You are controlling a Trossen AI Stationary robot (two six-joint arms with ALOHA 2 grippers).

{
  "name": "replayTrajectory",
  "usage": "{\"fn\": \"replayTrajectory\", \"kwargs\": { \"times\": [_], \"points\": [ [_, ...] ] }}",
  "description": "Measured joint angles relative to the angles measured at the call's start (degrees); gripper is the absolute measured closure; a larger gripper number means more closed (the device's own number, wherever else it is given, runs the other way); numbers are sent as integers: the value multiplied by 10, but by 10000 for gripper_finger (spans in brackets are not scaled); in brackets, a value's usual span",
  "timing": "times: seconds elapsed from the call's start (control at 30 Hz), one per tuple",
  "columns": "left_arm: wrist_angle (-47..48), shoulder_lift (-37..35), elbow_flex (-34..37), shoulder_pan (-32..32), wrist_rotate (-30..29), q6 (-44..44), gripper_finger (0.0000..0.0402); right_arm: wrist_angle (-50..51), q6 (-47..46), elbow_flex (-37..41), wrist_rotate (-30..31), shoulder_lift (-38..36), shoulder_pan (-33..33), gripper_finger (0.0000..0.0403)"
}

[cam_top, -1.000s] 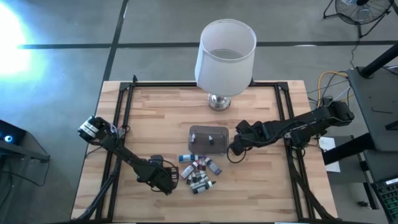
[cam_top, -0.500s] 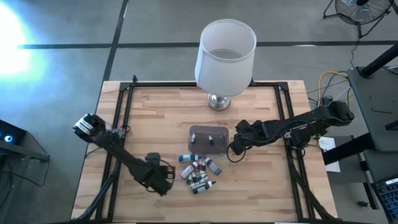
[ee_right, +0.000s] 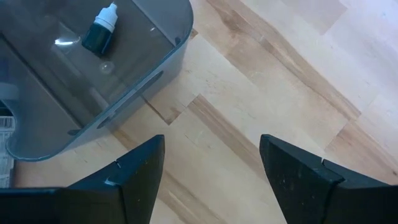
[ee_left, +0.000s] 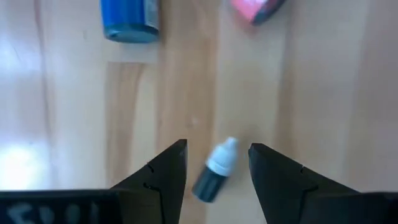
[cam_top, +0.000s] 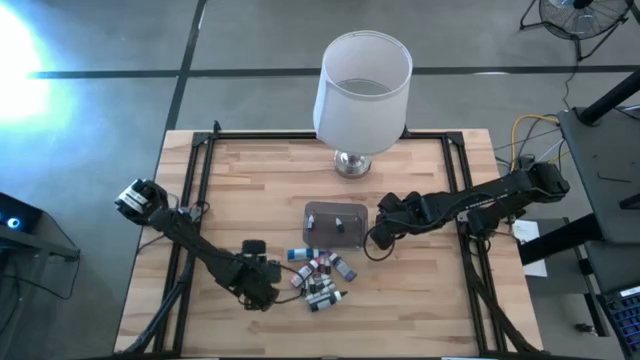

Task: Pick & Place food coloring
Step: Put the small black food coloring into the black bin

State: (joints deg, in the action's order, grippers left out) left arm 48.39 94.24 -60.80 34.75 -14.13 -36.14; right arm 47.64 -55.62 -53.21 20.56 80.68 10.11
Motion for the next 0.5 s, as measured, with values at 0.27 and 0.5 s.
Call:
{"fn": "replayTrajectory", "kwargs": {
  "times": [0.27, 0.5],
  "points": [
    [-49, 0, 34, -9, 88, 68, 250, 0, -12, 0, 0, 0, 0, 147],
    [-84, 0, 58, -13, 82, 77, 250, 0, -14, 0, 4, 0, 0, 147]
  ]
}}
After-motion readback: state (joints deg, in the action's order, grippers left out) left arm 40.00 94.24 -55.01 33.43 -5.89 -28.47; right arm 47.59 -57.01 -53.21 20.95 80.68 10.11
